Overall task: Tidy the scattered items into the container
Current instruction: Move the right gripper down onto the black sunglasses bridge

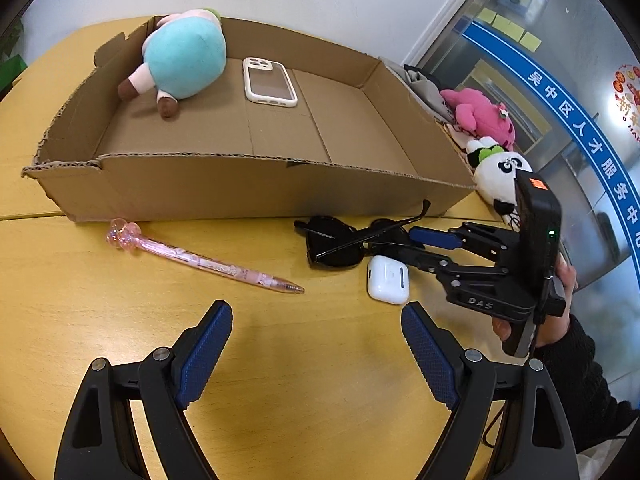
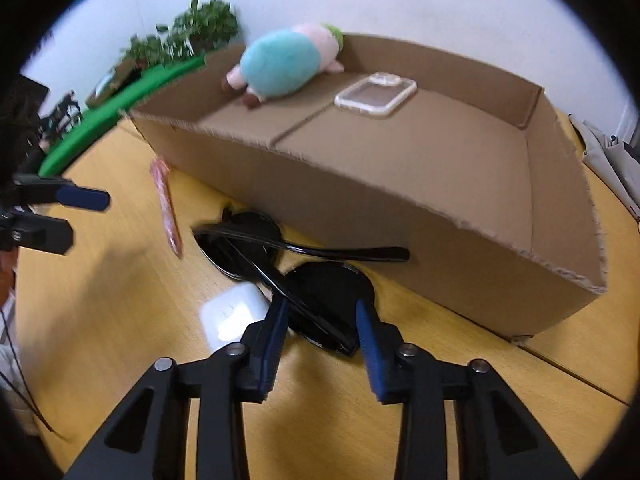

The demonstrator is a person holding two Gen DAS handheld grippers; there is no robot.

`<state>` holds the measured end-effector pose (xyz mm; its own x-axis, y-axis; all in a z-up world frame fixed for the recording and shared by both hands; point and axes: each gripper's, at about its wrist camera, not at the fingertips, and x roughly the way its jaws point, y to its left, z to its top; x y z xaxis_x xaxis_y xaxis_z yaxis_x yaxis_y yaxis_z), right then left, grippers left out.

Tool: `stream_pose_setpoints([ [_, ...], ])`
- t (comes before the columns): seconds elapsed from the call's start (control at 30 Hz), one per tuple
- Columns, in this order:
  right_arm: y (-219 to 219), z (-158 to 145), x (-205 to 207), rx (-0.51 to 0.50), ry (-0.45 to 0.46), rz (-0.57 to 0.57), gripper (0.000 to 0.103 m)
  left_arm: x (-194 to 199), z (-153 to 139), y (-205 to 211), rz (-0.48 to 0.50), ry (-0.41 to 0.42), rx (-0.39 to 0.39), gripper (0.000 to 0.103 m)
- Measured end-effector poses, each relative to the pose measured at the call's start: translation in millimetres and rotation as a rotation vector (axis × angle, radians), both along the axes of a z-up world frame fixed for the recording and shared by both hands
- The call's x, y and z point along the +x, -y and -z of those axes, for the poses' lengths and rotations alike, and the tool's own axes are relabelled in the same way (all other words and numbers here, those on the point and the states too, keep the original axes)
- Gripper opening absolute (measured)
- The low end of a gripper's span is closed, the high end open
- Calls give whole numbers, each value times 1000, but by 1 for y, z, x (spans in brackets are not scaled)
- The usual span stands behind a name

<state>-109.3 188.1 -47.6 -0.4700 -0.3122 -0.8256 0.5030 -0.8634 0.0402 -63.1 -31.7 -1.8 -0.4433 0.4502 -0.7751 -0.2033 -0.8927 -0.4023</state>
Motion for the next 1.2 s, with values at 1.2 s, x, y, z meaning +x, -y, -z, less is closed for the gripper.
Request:
stream_pose_setpoints([
  [1.2, -20, -14, 77, 28, -5, -107, 31, -49, 31, -115, 180, 50, -180, 82],
])
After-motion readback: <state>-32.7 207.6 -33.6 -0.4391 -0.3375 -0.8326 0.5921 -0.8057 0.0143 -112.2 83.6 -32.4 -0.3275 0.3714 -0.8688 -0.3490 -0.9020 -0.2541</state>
